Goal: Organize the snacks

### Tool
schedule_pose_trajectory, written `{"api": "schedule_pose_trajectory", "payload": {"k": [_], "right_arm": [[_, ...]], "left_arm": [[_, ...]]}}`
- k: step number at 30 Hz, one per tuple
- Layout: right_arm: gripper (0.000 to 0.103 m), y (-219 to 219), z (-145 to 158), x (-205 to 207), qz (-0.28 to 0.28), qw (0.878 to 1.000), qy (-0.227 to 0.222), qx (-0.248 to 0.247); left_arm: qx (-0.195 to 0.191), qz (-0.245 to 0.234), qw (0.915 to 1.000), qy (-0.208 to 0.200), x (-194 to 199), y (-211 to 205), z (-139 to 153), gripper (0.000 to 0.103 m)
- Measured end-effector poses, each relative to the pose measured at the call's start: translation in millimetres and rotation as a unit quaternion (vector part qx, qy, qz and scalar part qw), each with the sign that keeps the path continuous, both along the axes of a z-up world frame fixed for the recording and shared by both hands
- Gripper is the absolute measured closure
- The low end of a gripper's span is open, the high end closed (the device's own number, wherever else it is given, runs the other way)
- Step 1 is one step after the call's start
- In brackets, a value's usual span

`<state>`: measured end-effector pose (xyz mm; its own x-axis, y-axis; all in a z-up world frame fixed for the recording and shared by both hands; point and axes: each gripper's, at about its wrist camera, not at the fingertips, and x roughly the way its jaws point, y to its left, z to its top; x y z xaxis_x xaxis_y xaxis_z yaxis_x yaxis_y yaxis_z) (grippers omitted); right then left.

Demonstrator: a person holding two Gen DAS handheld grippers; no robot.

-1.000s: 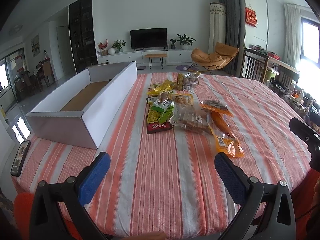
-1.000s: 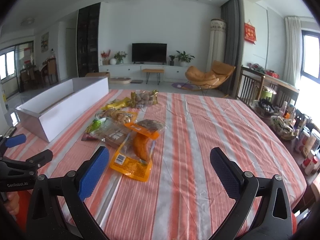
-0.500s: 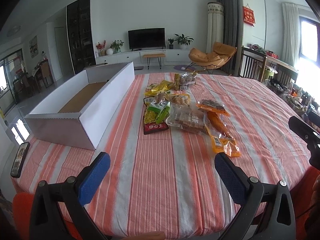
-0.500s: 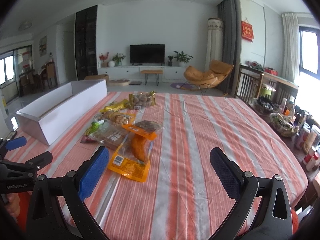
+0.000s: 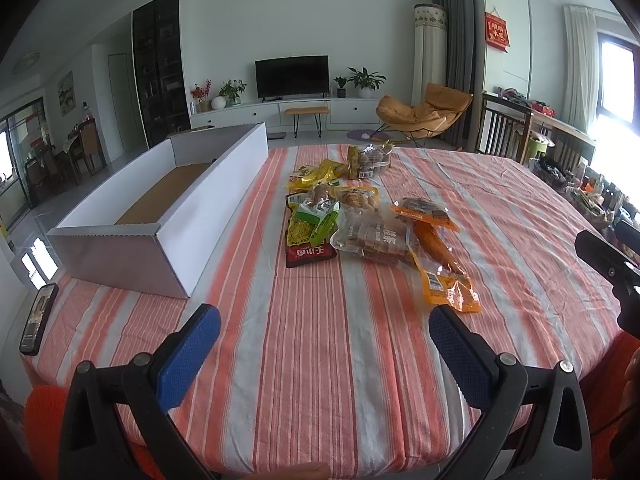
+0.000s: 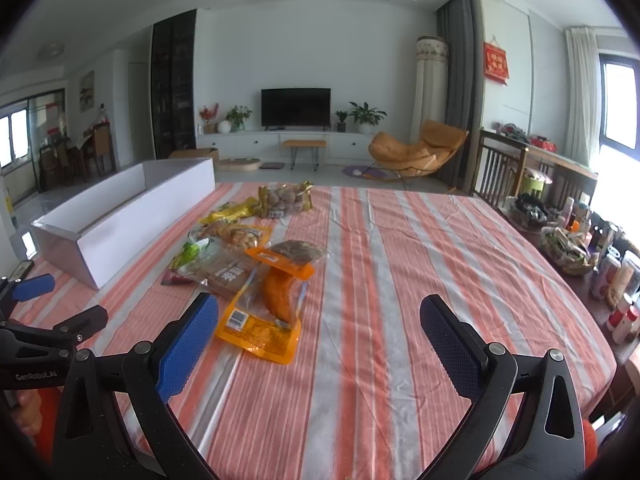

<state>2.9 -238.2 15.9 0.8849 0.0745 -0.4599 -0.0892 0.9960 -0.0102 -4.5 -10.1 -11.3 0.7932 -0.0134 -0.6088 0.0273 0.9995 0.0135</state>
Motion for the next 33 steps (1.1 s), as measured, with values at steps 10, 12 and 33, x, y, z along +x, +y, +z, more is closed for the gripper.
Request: {"api": "schedule_pose_trajectory", "payload": {"k": [10, 12, 33], "right_arm": [[0.001, 3.9, -0.6, -1.0, 0.005, 1.0, -0.001, -0.003], [0.001, 4.4, -1.0, -0.8, 0.006, 1.0, -0.001, -0.003], [0.001, 3.0, -1.5, -0.4, 0.006, 1.0, 0.0, -0.001]], "left_arm": [[0.0, 0.0, 1.0, 0.001, 0.1, 0.2, -0.1, 0.0], [0.0, 0.001, 1.0, 0.002, 0.1, 0.6, -0.7, 0.0], [0.0, 0.004, 1.0, 0.002, 0.1, 3.3, -3.5, 0.0]]}}
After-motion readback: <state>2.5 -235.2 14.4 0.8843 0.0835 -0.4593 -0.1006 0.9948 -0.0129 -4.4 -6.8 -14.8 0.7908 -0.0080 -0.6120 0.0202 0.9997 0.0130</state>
